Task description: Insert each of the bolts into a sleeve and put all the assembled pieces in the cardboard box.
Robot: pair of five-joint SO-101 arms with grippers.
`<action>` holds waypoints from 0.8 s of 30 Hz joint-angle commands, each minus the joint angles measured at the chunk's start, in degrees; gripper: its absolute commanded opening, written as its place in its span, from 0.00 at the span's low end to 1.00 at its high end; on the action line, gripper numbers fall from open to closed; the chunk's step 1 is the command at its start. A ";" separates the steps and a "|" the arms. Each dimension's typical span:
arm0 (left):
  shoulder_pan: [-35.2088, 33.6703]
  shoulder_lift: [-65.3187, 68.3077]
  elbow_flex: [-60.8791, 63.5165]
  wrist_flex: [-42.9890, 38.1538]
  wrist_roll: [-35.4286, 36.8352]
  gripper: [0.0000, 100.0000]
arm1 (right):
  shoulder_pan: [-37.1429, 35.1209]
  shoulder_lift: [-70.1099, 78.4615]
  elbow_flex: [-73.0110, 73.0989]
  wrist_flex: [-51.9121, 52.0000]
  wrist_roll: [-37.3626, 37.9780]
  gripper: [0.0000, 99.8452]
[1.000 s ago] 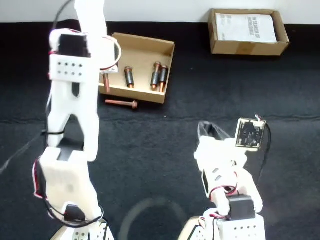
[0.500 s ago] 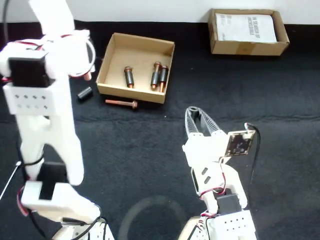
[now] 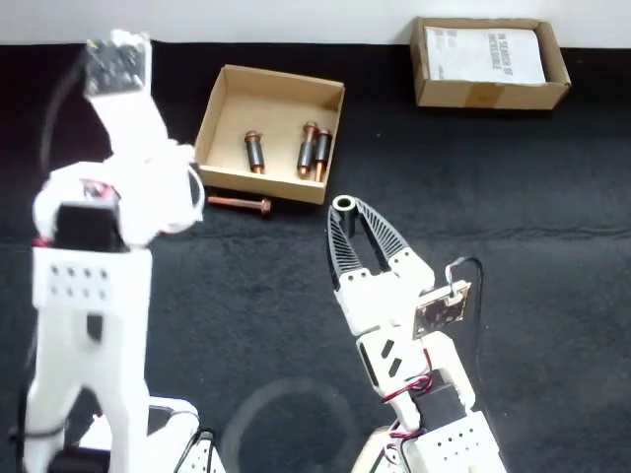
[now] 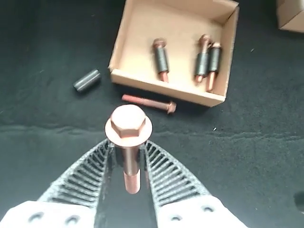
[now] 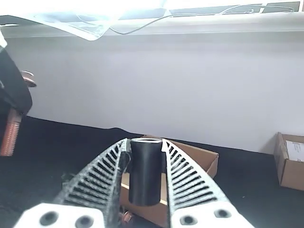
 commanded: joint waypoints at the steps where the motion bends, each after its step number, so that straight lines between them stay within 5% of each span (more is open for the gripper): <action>1: 3.91 -10.24 13.67 -15.30 -0.18 0.01 | -0.48 -0.22 7.60 -1.27 0.62 0.01; 11: 12.00 -25.98 34.59 -53.63 0.18 0.01 | -0.48 -0.22 7.60 -1.19 0.62 0.01; 24: 33.01 -27.12 34.07 -57.93 0.00 0.01 | -0.48 -0.22 7.60 -0.40 0.53 0.01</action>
